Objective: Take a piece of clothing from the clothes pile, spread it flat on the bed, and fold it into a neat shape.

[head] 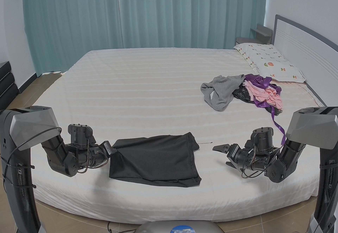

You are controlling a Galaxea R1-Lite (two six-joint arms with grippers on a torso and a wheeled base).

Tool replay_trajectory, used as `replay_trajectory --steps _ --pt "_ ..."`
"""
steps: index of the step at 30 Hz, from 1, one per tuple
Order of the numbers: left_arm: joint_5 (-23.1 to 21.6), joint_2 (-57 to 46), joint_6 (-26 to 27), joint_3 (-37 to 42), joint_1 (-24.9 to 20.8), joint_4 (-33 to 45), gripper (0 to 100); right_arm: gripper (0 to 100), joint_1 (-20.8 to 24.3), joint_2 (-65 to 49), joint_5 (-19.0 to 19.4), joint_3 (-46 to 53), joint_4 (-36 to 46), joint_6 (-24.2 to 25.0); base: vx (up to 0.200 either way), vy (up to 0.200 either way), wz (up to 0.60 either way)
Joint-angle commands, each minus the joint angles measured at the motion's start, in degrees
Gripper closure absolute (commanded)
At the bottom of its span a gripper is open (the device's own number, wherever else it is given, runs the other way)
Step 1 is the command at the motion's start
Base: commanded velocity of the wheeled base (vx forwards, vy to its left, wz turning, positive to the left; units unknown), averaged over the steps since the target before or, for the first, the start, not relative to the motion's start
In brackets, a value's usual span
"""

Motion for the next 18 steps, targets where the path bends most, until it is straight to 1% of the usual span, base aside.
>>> replay_trajectory --steps 1,18 --pt "0.04 -0.01 -0.09 0.2 0.41 -0.05 100 0 -0.02 0.04 -0.01 0.0 -0.02 0.0 0.0 0.2 0.0" --pt "0.12 -0.18 0.61 1.78 2.08 -0.05 100 0 0.07 0.04 -0.01 0.09 -0.02 0.0 0.0 0.2 0.0"
